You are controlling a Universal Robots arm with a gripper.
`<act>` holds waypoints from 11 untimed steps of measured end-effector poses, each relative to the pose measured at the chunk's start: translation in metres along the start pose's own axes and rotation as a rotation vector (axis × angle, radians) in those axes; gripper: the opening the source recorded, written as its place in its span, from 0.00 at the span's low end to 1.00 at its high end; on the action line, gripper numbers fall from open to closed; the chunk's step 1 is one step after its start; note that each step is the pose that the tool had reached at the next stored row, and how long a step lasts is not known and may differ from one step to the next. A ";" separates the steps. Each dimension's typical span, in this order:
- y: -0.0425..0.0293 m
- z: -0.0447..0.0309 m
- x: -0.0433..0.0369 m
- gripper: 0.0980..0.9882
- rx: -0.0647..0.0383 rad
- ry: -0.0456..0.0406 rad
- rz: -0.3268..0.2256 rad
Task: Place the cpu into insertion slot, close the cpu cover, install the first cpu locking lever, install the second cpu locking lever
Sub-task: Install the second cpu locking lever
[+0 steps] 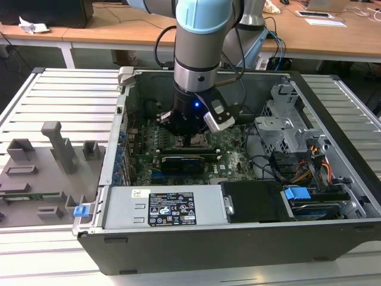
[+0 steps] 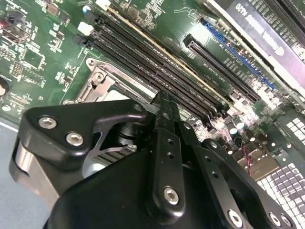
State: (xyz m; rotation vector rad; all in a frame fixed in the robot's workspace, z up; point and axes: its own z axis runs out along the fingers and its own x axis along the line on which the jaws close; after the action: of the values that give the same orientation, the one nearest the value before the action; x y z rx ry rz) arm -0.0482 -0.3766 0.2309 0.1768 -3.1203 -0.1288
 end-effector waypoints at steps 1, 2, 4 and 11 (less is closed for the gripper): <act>0.0000 0.0002 0.0011 0.01 -0.009 -0.0010 0.000; -0.0002 0.0002 0.0028 0.01 -0.024 -0.0027 0.000; -0.0013 0.0006 0.0044 0.01 -0.039 -0.0045 -0.001; -0.0056 0.0046 0.0116 0.01 -0.066 -0.0075 -0.001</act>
State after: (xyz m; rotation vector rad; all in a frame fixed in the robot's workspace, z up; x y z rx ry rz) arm -0.0592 -0.3831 0.2259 0.1775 -3.1181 -0.2323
